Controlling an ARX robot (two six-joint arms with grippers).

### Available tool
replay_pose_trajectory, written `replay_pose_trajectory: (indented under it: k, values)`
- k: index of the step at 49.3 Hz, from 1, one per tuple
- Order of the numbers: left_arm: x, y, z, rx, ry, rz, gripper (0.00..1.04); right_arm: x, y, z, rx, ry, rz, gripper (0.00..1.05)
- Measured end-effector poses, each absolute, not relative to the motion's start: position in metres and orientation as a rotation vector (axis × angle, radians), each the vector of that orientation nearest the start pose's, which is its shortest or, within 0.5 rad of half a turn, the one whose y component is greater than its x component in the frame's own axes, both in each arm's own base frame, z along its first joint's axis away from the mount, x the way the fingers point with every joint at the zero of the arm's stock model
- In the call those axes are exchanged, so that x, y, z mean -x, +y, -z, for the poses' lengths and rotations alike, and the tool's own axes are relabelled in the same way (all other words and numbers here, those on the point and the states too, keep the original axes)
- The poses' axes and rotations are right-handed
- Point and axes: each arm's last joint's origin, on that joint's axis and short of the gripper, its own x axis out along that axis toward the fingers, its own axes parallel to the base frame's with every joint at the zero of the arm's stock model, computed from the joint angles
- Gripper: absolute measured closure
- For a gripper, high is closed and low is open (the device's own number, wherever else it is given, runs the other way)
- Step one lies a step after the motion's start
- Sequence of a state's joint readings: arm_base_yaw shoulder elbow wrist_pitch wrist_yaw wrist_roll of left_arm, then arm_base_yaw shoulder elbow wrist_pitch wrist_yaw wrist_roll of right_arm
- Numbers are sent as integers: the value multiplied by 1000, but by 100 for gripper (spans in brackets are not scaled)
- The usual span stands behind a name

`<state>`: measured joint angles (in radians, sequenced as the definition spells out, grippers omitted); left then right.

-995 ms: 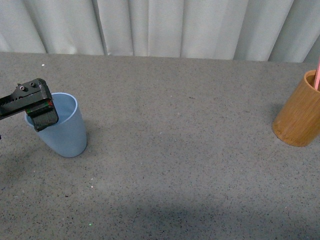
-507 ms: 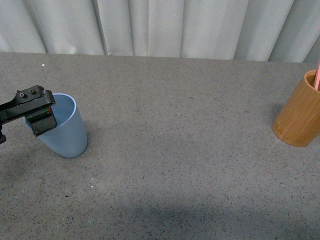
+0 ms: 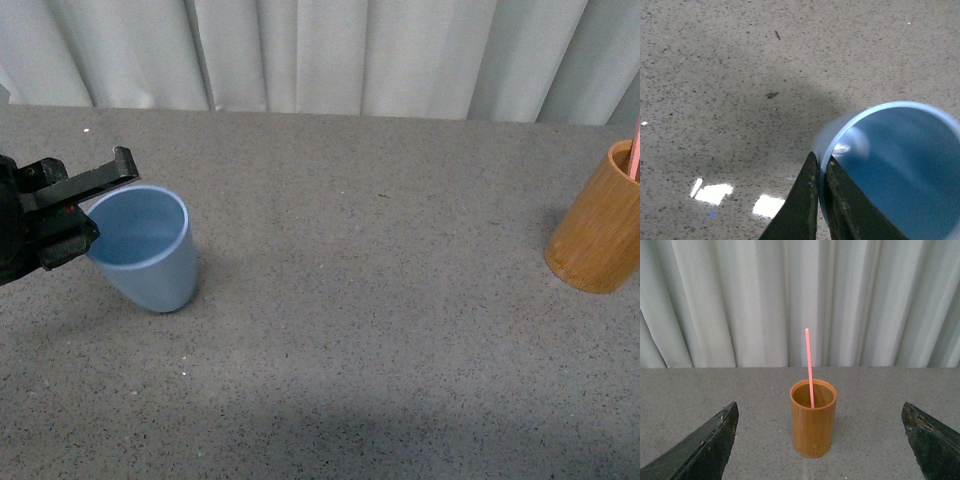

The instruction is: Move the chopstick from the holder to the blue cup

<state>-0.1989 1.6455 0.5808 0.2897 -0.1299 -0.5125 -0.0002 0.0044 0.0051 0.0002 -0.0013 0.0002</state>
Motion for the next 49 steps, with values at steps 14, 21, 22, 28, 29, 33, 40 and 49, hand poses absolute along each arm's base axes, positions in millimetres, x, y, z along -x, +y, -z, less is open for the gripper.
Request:
replay_pose_trajectory:
  k: [14,21,22,28,29,33,40,49]
  values:
    - [-263,-87,-122,346,763,-2,101,-98,0,-165,0,-1,-1,10]
    - [-254,-108,-120,347,782,59,101,-98,0,-165,0,-1,-1,10]
    - [-252,-112,-120,347,788,71,101,-98,0,-165,0,-1,-1,10]
    - [-242,-132,-115,368,835,119,101,-98,0,-165,0,-1,-1,10]
    - [-240,-136,-113,372,848,133,101,-98,0,-165,0,-1,-1,10]
    - [-229,-158,-109,420,895,186,101,-98,0,-165,0,-1,-1,10]
    - [-221,-184,-112,488,916,217,101,-98,0,-165,0,-1,-1,10]
    - [-225,-195,-115,567,883,173,101,-98,0,-165,0,-1,-1,10]
